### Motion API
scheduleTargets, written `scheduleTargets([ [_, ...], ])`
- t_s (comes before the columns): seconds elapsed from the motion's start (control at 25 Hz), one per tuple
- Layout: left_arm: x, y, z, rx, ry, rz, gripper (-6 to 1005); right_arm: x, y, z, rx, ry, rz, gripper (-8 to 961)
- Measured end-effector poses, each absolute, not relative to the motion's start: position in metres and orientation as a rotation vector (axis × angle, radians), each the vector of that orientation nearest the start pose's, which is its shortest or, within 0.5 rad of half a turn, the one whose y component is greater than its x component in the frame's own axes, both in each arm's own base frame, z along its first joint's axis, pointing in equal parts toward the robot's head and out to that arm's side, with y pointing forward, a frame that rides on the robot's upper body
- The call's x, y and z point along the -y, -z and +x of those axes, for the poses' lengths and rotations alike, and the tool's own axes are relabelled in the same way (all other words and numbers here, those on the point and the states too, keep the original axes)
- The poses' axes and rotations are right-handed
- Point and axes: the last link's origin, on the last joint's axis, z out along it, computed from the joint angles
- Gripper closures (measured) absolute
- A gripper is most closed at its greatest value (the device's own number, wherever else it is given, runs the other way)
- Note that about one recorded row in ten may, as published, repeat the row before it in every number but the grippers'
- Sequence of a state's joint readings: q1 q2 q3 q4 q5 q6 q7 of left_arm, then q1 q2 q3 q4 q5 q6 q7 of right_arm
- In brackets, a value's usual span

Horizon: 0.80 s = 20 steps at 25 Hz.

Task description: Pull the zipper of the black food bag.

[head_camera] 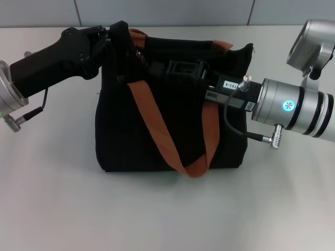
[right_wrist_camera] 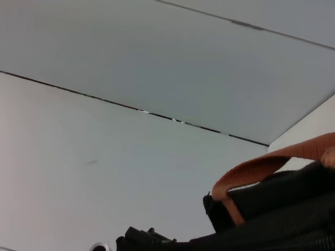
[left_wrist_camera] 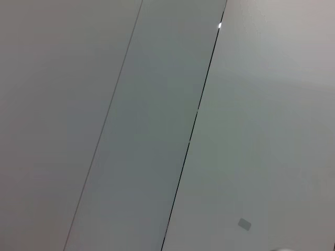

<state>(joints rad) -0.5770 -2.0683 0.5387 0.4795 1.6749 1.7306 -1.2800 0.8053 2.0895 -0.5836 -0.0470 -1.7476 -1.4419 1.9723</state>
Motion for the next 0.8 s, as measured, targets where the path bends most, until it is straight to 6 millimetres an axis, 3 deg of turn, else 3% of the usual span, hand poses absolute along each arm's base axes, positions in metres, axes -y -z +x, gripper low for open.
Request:
scheduleTargets([
  [0.8, -0.336, -0.027, -0.224, 0.529, 1.362, -2.443, 978, -0.346, 0.075, 0.17, -1.927, -1.428, -2.38, 654],
])
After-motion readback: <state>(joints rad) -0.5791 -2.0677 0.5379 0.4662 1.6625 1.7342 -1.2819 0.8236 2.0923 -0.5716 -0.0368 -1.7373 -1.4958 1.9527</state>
